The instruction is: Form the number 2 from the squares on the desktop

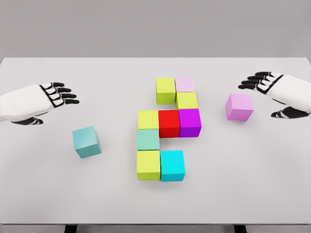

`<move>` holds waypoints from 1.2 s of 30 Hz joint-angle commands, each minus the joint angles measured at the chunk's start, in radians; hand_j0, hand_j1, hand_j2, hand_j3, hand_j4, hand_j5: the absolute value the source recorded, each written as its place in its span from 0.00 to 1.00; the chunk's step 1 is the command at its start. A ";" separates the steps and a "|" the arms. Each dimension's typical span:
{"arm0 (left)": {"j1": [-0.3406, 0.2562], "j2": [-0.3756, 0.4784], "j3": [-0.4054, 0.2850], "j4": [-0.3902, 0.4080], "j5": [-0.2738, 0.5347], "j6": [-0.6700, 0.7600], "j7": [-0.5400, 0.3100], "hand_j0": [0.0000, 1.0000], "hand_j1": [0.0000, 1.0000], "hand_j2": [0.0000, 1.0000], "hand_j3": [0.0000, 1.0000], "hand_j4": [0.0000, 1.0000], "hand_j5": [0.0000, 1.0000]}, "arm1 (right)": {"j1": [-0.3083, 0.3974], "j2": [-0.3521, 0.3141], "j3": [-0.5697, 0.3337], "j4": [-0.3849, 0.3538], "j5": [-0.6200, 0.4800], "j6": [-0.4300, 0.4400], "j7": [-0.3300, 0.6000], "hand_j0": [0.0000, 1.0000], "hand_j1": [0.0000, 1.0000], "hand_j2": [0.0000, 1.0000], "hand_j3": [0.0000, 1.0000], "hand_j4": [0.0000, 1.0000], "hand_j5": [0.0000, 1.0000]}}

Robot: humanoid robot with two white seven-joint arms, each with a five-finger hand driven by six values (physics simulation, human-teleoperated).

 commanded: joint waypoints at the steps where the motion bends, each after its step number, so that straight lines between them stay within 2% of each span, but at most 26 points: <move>1: 0.000 -0.002 0.000 0.000 0.006 0.000 0.001 1.00 1.00 1.00 1.00 1.00 1.00 | 0.000 -0.003 0.018 0.013 -0.003 0.002 0.004 1.00 1.00 1.00 1.00 1.00 1.00; 5: 0.000 -0.003 0.000 -0.002 0.006 0.000 -0.001 1.00 1.00 1.00 1.00 1.00 1.00 | -0.002 -0.003 0.018 0.013 -0.006 0.002 0.004 1.00 1.00 1.00 1.00 1.00 1.00; 6: 0.000 -0.011 -0.015 -0.002 0.006 0.000 -0.002 1.00 1.00 1.00 1.00 1.00 1.00 | -0.043 0.003 0.018 0.020 -0.052 0.002 -0.005 1.00 1.00 1.00 1.00 1.00 1.00; 8: 0.000 -0.022 -0.018 0.000 0.006 0.000 -0.030 1.00 1.00 1.00 1.00 1.00 1.00 | -0.066 0.005 0.027 0.020 -0.044 0.002 0.001 1.00 1.00 1.00 1.00 1.00 1.00; 9: 0.000 -0.025 -0.020 0.001 0.004 0.000 -0.030 1.00 1.00 1.00 1.00 1.00 1.00 | -0.095 0.000 0.053 0.026 -0.041 0.002 0.007 1.00 1.00 1.00 1.00 1.00 1.00; 10: 0.000 -0.025 -0.024 0.004 -0.009 0.000 -0.033 1.00 1.00 1.00 1.00 1.00 1.00 | -0.155 -0.008 0.109 0.059 -0.023 0.002 0.010 1.00 1.00 1.00 1.00 1.00 1.00; 11: 0.000 -0.025 -0.044 0.001 -0.025 0.000 -0.033 1.00 1.00 1.00 1.00 1.00 1.00 | -0.281 0.008 0.240 0.084 0.022 0.002 0.216 1.00 1.00 1.00 1.00 1.00 1.00; 15: -0.005 -0.025 -0.069 0.003 -0.026 0.000 -0.034 1.00 1.00 1.00 1.00 1.00 1.00 | -0.374 0.014 0.332 0.086 0.075 0.002 0.224 1.00 1.00 1.00 1.00 1.00 1.00; 20: -0.011 -0.022 -0.069 -0.002 -0.025 0.000 -0.034 1.00 1.00 1.00 1.00 1.00 1.00 | -0.468 0.066 0.456 0.156 0.114 0.002 0.224 1.00 1.00 1.00 1.00 1.00 1.00; 23: -0.015 -0.022 -0.067 -0.002 -0.023 0.000 -0.034 1.00 1.00 1.00 1.00 1.00 1.00 | -0.489 0.120 0.481 0.213 0.121 0.002 0.224 1.00 1.00 1.00 1.00 1.00 1.00; 26: -0.015 -0.022 -0.067 -0.002 -0.023 0.000 -0.034 1.00 1.00 1.00 1.00 1.00 1.00 | -0.505 0.149 0.511 0.251 0.186 0.002 0.224 1.00 1.00 1.00 1.00 1.00 1.00; 31: -0.015 -0.023 -0.067 0.001 -0.022 0.000 -0.034 1.00 1.00 1.00 1.00 1.00 1.00 | -0.517 0.153 0.516 0.277 0.238 0.002 0.224 1.00 1.00 1.00 1.00 1.00 1.00; 36: -0.023 -0.037 -0.069 -0.032 -0.025 0.000 -0.037 1.00 1.00 1.00 1.00 1.00 1.00 | -0.518 0.155 0.518 0.311 0.270 0.002 0.224 1.00 1.00 1.00 1.00 1.00 1.00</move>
